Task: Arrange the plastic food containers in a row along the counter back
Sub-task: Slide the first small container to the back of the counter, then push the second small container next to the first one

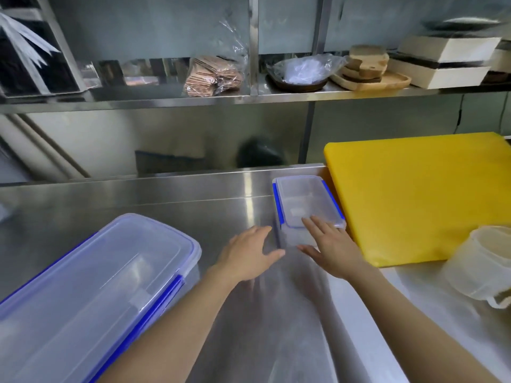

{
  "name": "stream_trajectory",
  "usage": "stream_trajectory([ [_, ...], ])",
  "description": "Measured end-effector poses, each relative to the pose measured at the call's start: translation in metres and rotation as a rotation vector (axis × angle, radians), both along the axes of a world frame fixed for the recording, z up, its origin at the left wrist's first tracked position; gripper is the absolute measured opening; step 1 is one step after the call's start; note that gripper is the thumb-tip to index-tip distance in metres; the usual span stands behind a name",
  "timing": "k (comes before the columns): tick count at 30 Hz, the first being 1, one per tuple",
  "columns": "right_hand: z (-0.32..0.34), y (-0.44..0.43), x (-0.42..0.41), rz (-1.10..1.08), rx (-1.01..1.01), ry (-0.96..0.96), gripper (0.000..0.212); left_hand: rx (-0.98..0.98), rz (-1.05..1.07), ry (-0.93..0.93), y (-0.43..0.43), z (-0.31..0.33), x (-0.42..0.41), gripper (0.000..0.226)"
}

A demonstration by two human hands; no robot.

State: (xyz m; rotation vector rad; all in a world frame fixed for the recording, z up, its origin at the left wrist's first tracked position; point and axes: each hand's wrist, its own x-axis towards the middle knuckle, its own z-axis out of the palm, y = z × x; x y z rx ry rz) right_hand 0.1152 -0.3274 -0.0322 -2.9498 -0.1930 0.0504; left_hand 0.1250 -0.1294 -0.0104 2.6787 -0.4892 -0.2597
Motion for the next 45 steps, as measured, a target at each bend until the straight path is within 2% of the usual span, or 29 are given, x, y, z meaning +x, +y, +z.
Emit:
stream_trajectory([
  [4, 0.011, 0.035, -0.051, -0.034, 0.184, -0.025, 0.067, -0.033, 0.034, 0.108, 0.044, 0.007, -0.049, 0.064],
  [8, 0.014, 0.069, -0.106, -0.108, 0.365, 0.074, 0.065, -0.125, 0.064, 0.211, 0.077, 0.01, -0.1, 0.061],
  [12, 0.014, 0.099, -0.155, -0.142, 0.547, 0.176, 0.061, -0.134, 0.06, 0.277, 0.099, 0.008, -0.138, 0.058],
  [16, 0.009, 0.121, -0.192, -0.133, 0.636, 0.328, 0.061, -0.097, 0.03, 0.345, 0.115, 0.006, -0.165, 0.062],
  [19, 0.002, 0.132, -0.21, -0.113, 0.611, 0.497, 0.067, -0.002, -0.011, 0.419, 0.121, 0.001, -0.178, 0.065],
  [22, -0.007, 0.142, -0.223, -0.043, 0.549, 0.606, 0.06, 0.042, -0.076, 0.461, 0.124, -0.005, -0.184, 0.049],
  [26, -0.01, 0.151, -0.229, -0.044, 0.673, 0.605, 0.044, -0.006, -0.082, 0.485, 0.125, -0.005, -0.183, 0.033],
  [28, -0.009, 0.153, -0.226, -0.082, 0.672, 0.542, 0.039, -0.083, -0.006, 0.492, 0.126, -0.009, -0.179, 0.033],
  [31, -0.008, 0.158, -0.216, -0.197, 0.598, 0.362, 0.041, -0.281, 0.254, 0.457, 0.12, -0.021, -0.178, 0.04],
  [34, -0.008, 0.157, -0.205, -0.346, 0.472, 0.16, 0.046, -0.312, 0.572, 0.327, 0.107, -0.026, -0.18, 0.06],
  [37, -0.009, 0.149, -0.202, -0.433, 0.401, -0.015, 0.053, -0.415, 0.752, 0.285, 0.098, -0.025, -0.176, 0.061],
  [39, -0.013, 0.143, -0.204, -0.48, 0.51, 0.029, 0.067, -0.543, 0.842, 0.306, 0.097, -0.024, -0.172, 0.063],
  [41, -0.017, 0.138, -0.207, -0.506, 0.718, 0.221, 0.083, -0.708, 0.951, 0.38, 0.098, -0.026, -0.168, 0.067],
  [43, -0.021, 0.135, -0.212, -0.491, 0.89, 0.374, 0.088, -0.894, 1.062, 0.47, 0.102, -0.03, -0.165, 0.067],
  [45, -0.021, 0.133, -0.215, -0.473, 0.9, 0.409, 0.086, -0.942, 1.068, 0.473, 0.105, -0.028, -0.17, 0.067],
])
